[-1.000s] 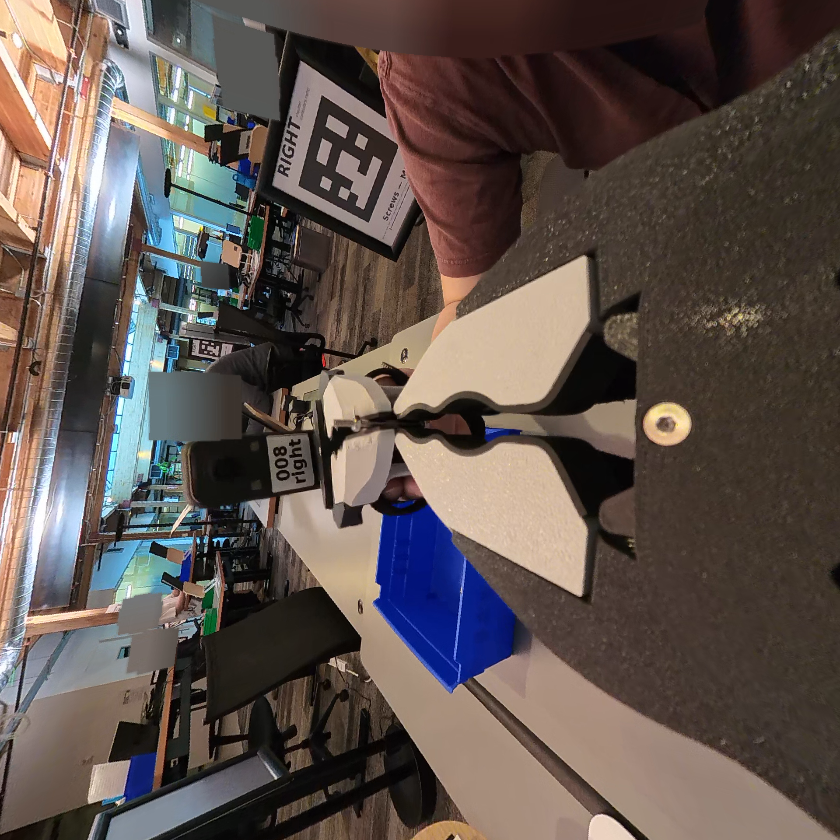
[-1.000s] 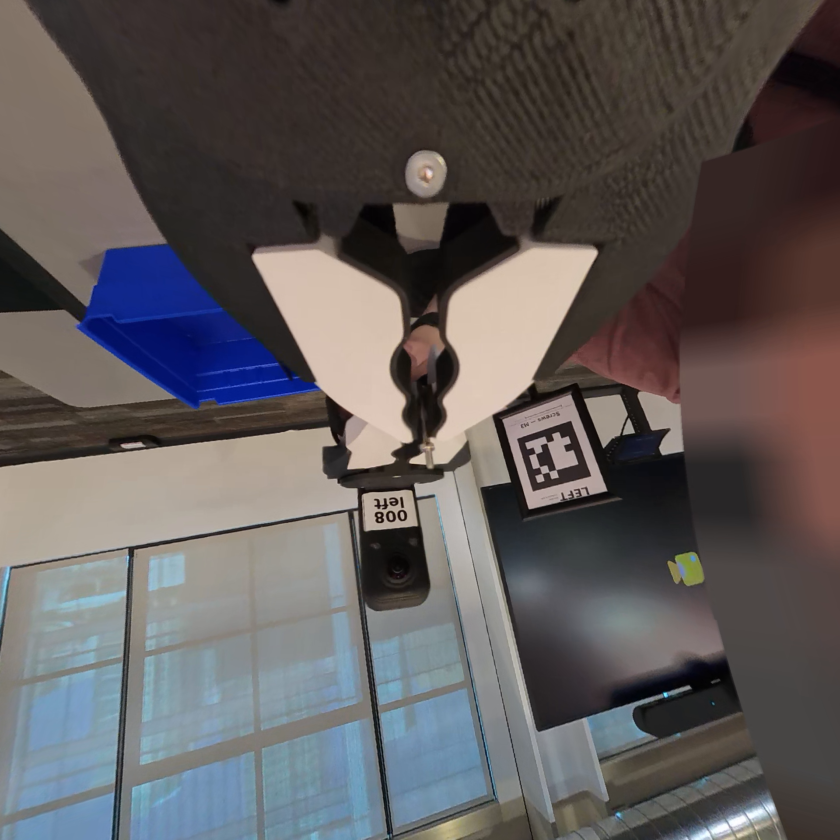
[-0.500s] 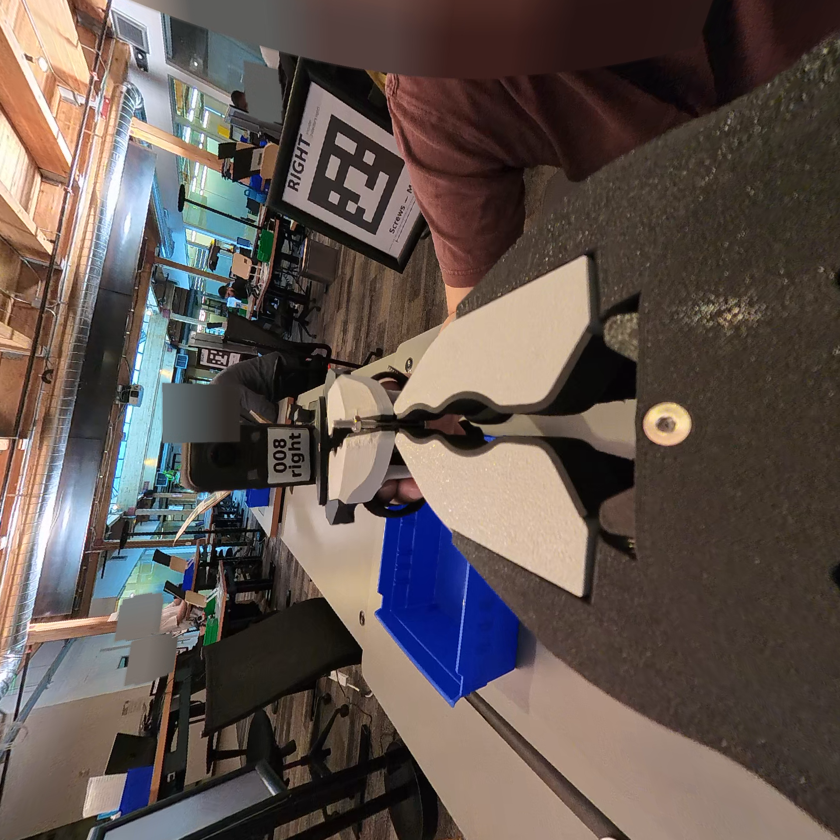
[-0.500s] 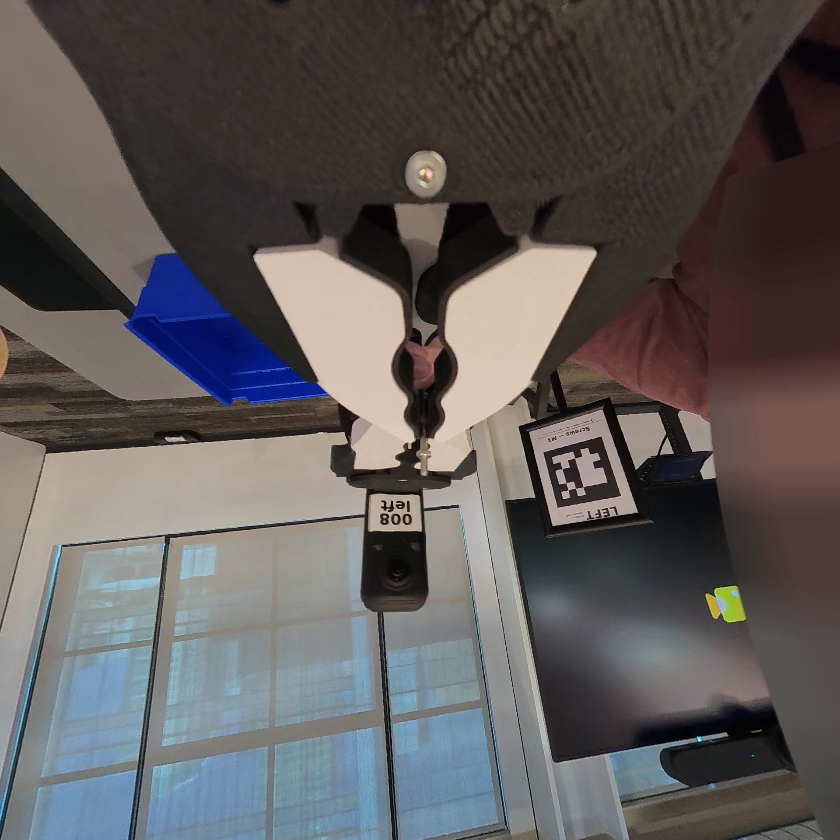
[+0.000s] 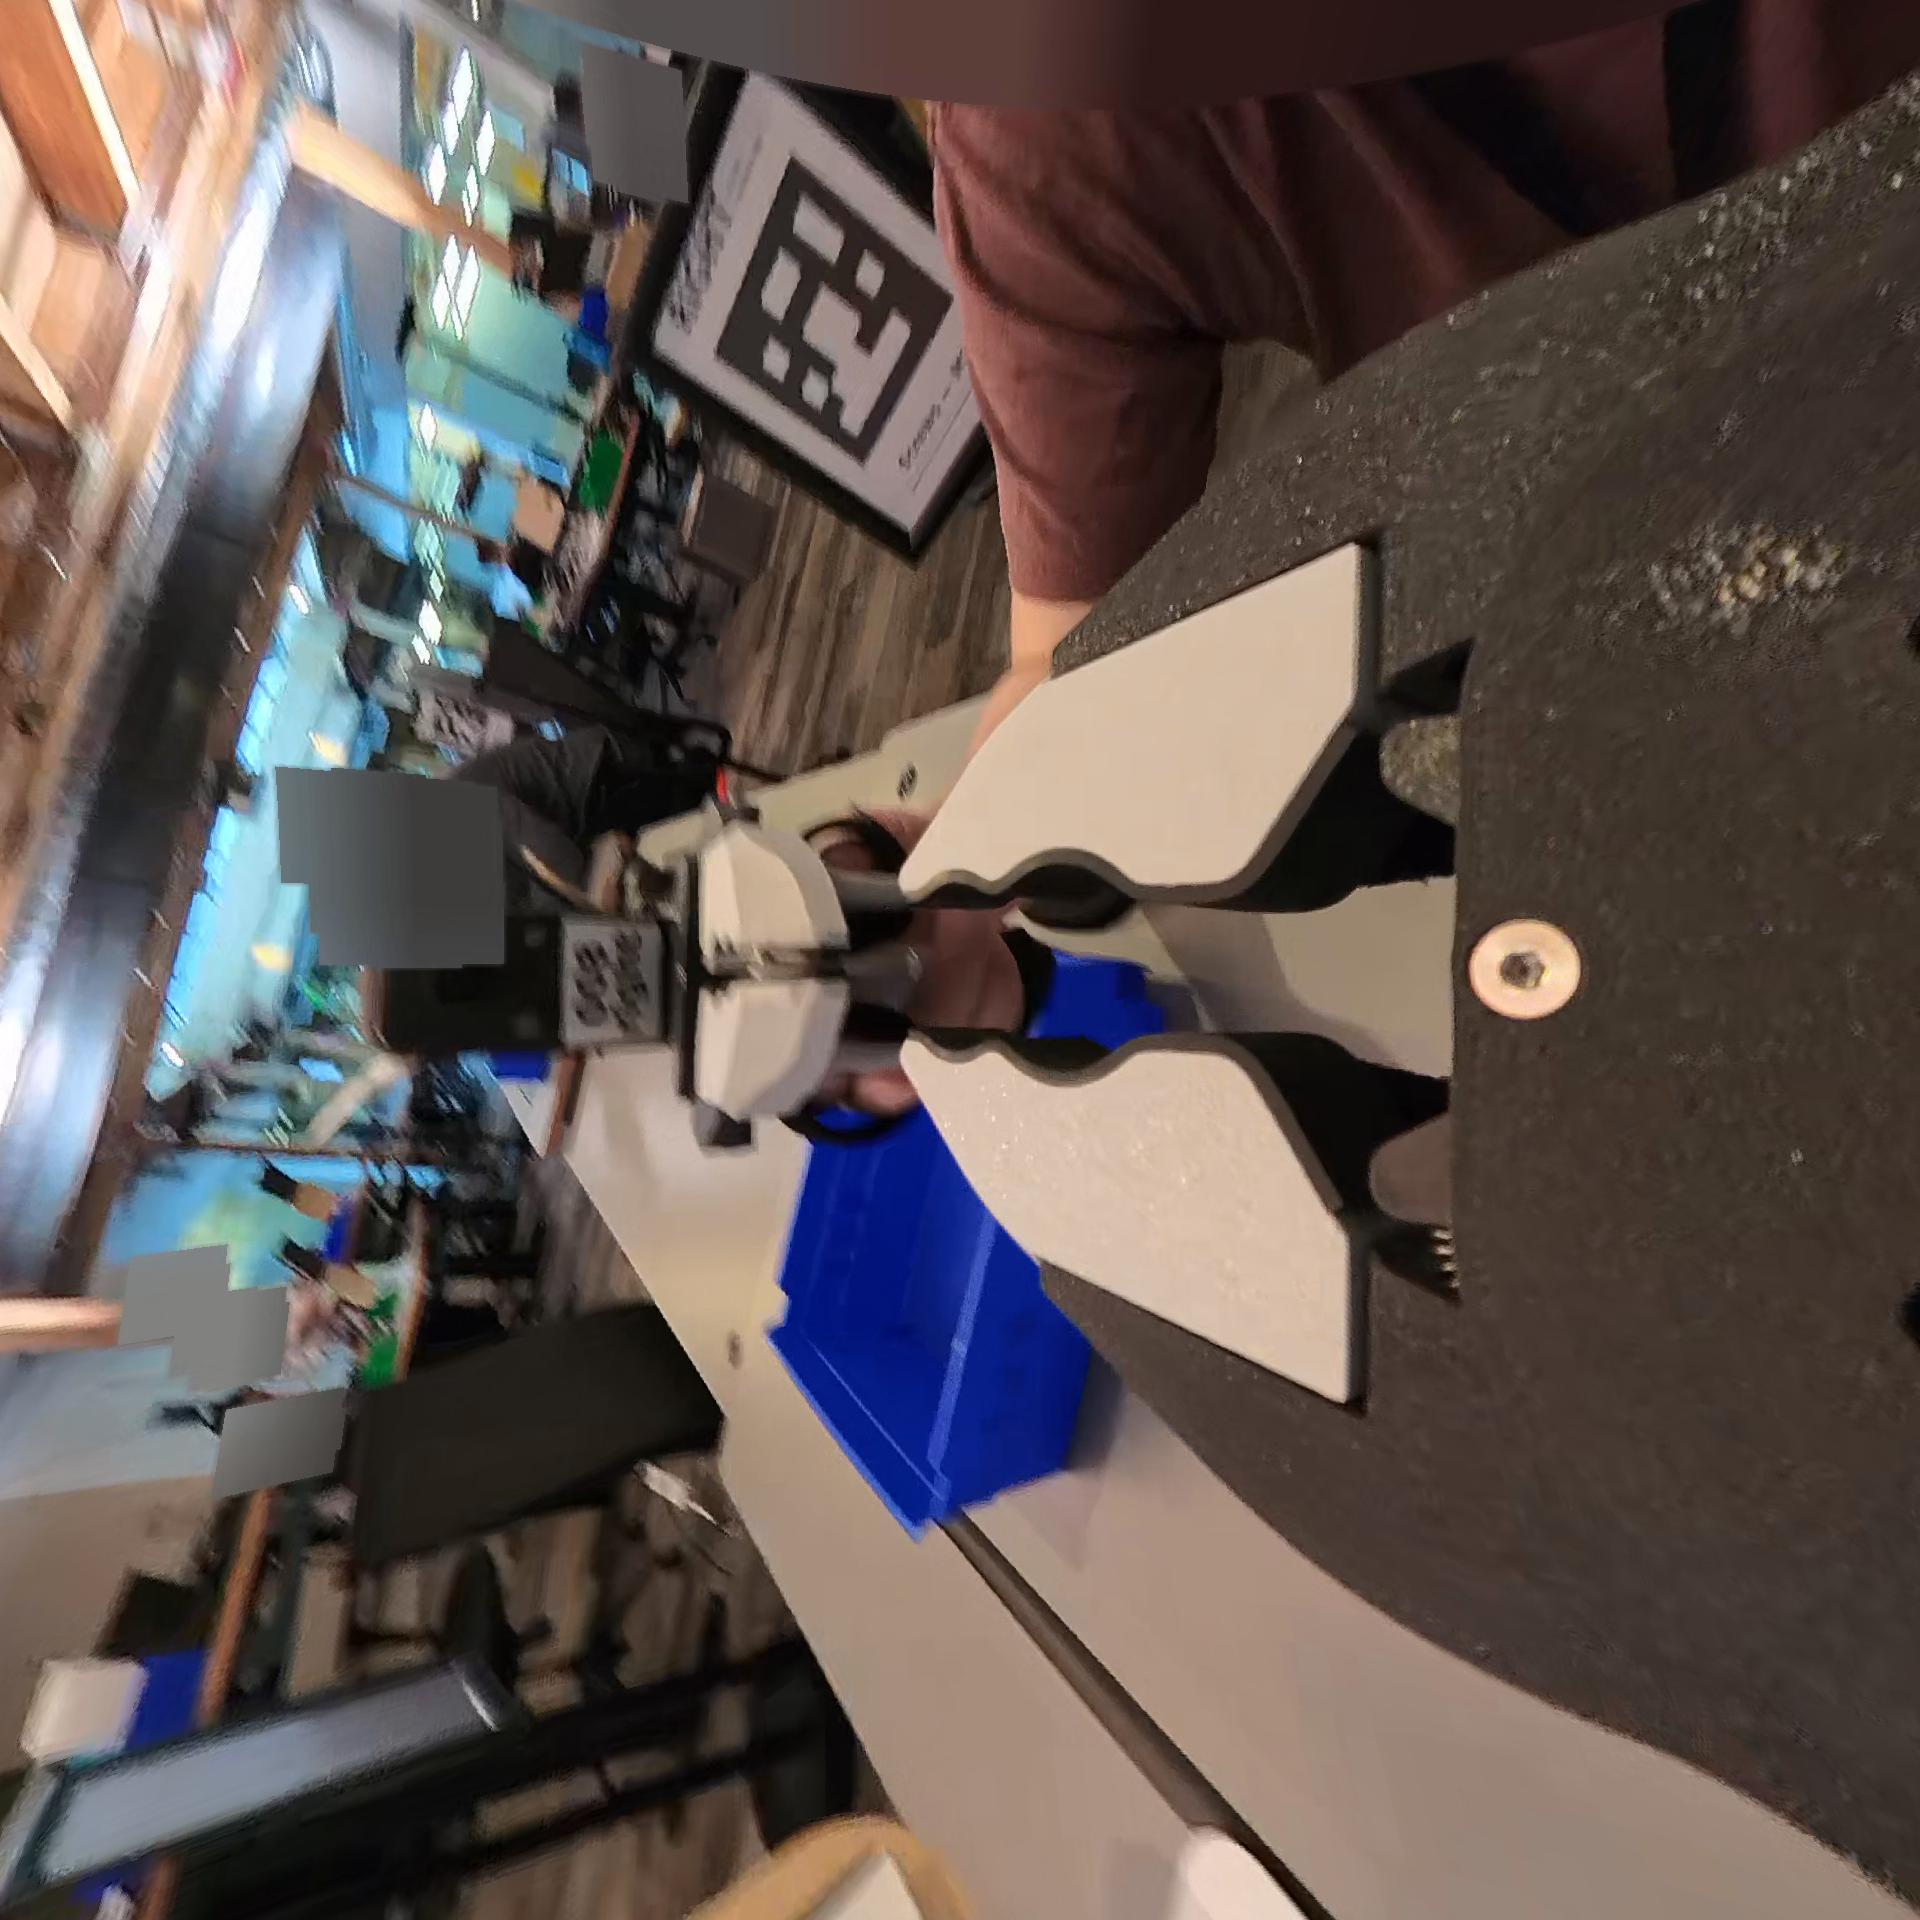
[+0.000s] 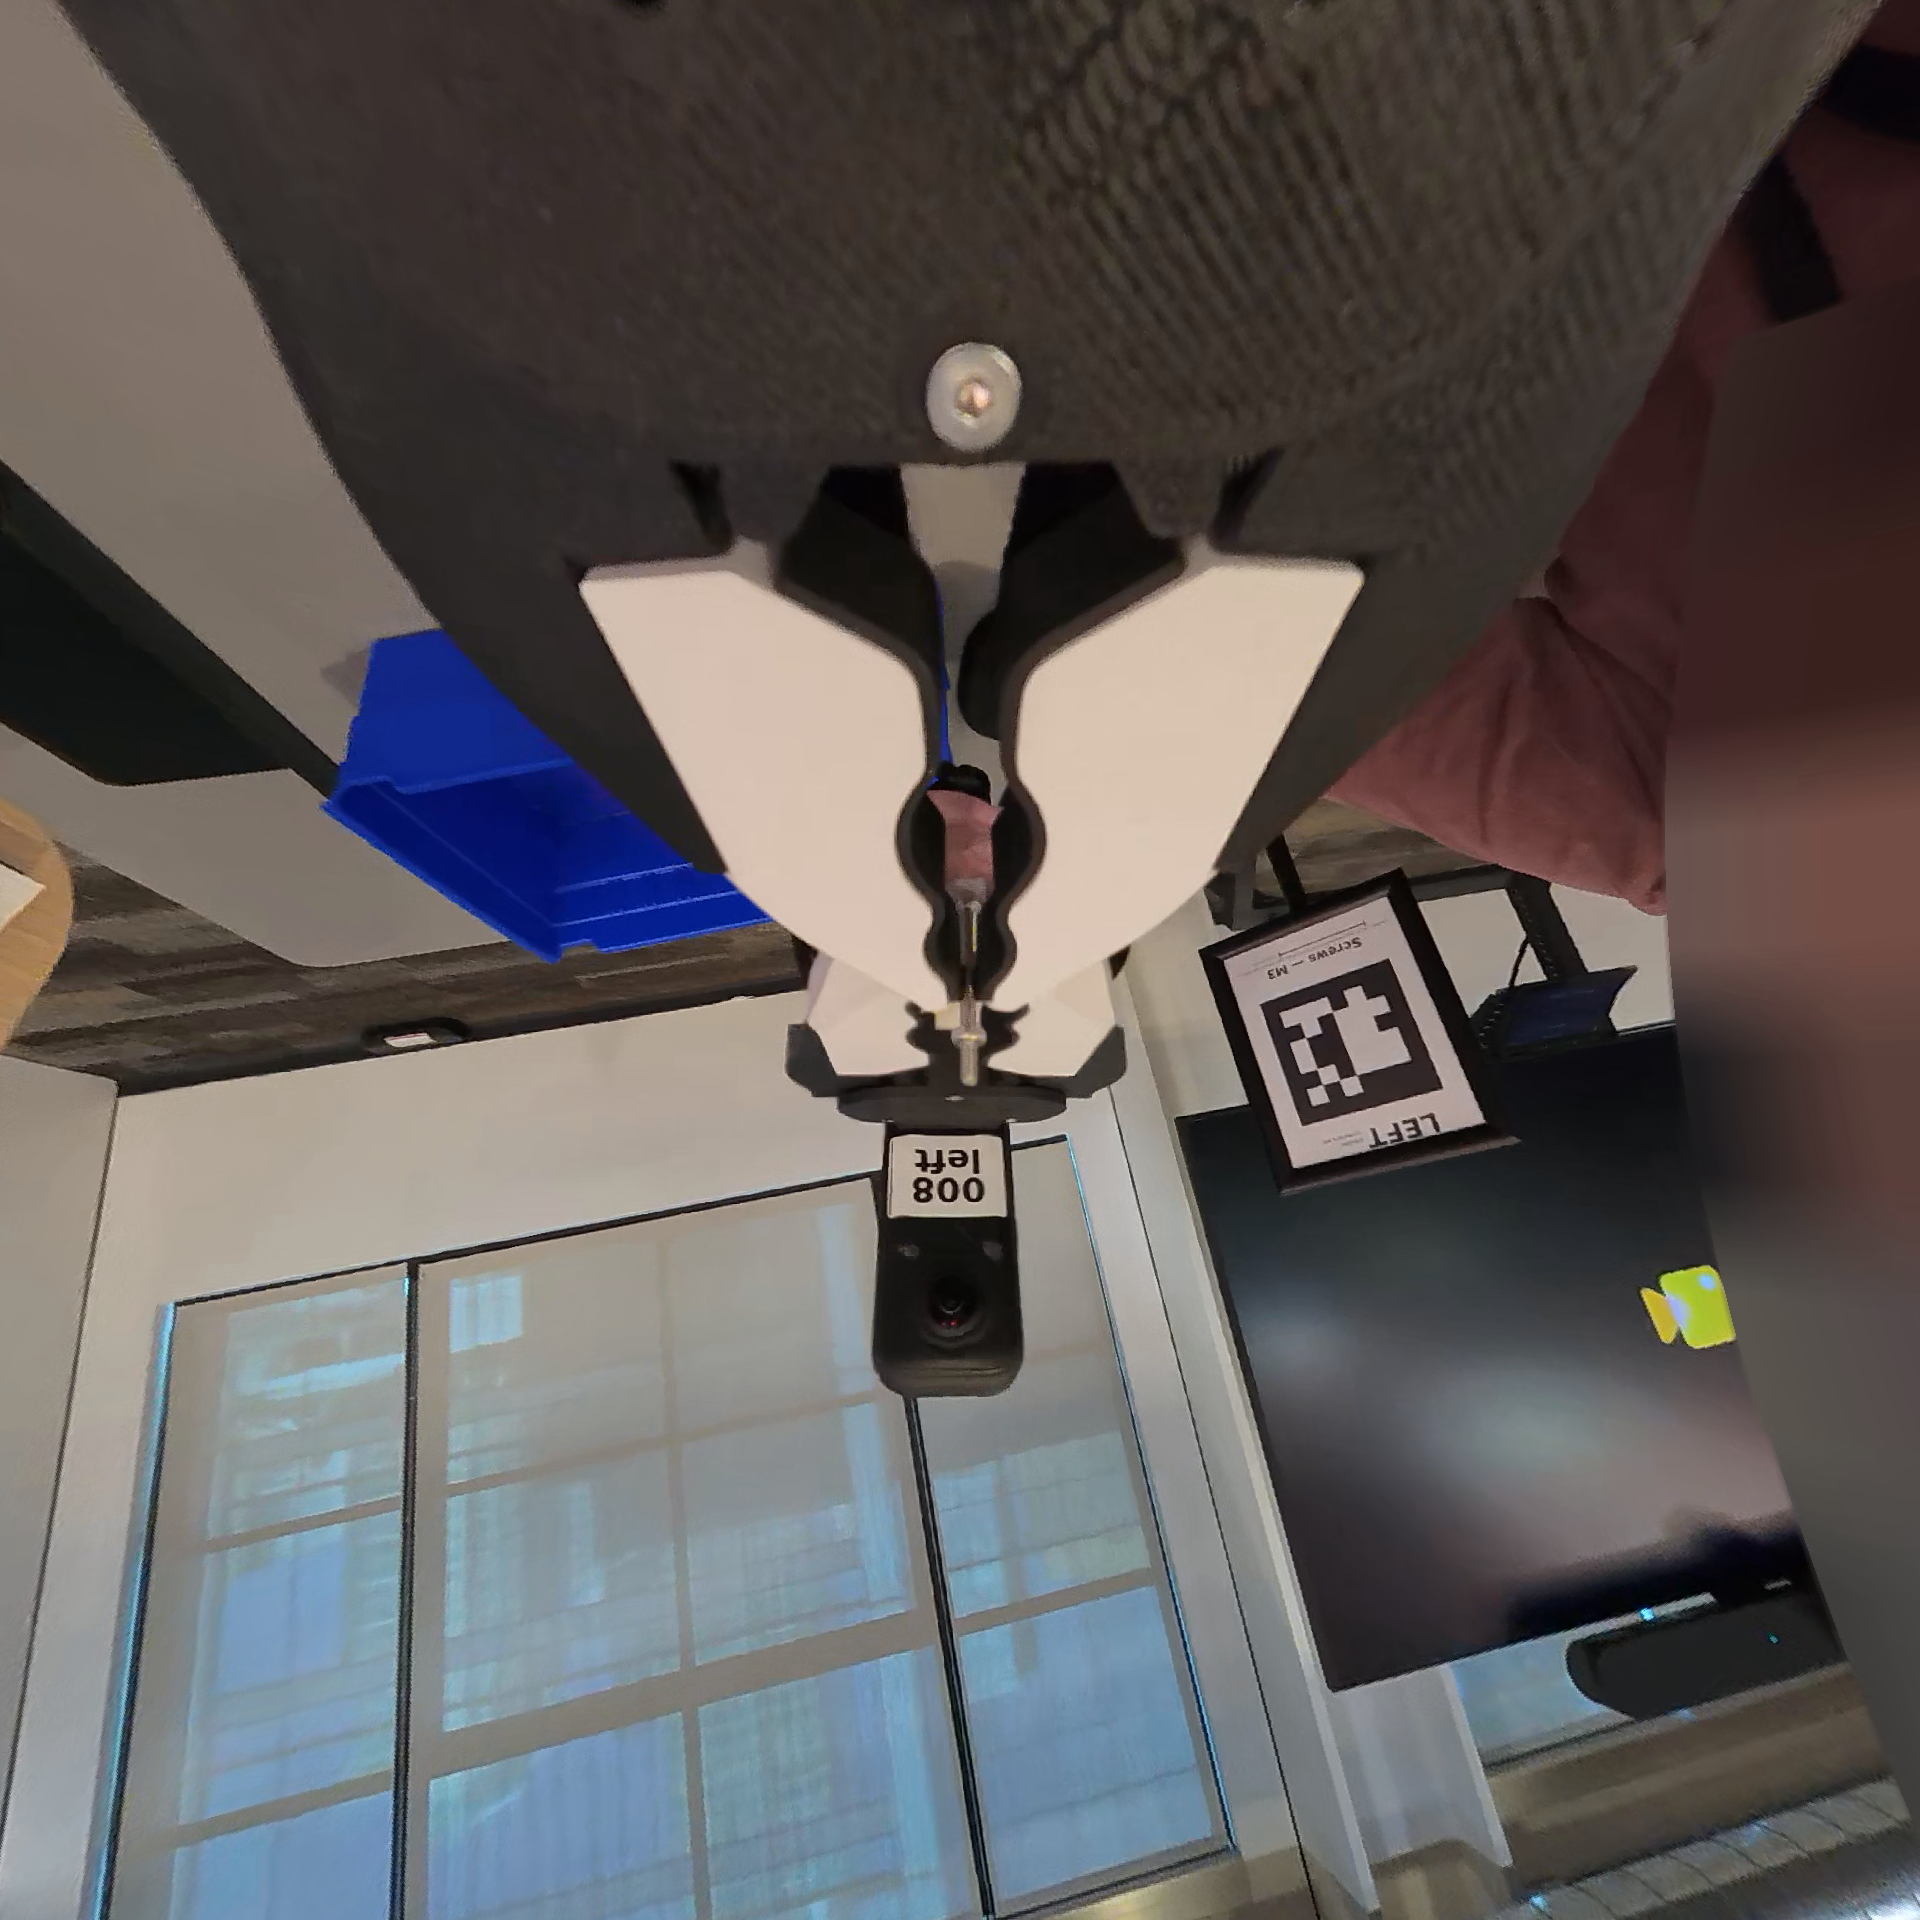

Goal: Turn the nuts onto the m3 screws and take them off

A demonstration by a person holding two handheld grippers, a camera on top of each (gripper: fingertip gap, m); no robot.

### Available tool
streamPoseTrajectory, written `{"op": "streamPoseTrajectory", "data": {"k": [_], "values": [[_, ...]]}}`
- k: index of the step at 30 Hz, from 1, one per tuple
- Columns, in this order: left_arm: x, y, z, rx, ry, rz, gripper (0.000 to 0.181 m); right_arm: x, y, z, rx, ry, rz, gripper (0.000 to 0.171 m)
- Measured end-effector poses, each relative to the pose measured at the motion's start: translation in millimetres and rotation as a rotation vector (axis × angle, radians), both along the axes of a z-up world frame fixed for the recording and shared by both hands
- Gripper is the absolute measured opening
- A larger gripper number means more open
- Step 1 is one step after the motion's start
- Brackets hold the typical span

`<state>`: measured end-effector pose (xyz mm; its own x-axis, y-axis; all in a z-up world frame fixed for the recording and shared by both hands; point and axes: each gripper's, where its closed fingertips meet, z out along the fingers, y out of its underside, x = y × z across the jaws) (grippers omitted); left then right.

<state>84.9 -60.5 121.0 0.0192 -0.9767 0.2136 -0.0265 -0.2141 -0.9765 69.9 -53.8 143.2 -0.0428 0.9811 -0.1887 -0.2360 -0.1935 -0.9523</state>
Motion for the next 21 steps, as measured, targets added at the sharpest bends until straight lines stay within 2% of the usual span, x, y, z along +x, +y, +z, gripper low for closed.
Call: {"op": "streamPoseTrajectory", "data": {"k": [4, 10, 14, 18, 21], "values": [[-3.3, 15.9, -12.7, 0.0, 0.082, 0.083, 0.024, 4.7, 10.1, -9.3, 0.025, -0.106, -0.066, 0.003], [-15.5, 37.5, -21.2, 0.124, 0.206, 0.271, 0.019, 51.8, 36.5, -49.1, -0.015, -0.53, -0.273, 0.003], [-18.1, 36.9, -21.3, 0.123, 0.225, 0.275, 0.017, 116.9, 56.5, -100.2, -0.099, -0.905, -0.467, 0.003], [-20.2, 38.9, -19.7, 0.119, 0.212, 0.281, 0.014, 210.0, 79.4, -164.6, -0.262, -1.372, -0.736, 0.003], [-21.6, 39.4, -18.9, 0.111, 0.206, 0.279, 0.013, 255.0, 86.1, -199.6, -0.451, -1.542, -0.803, 0.003]]}}
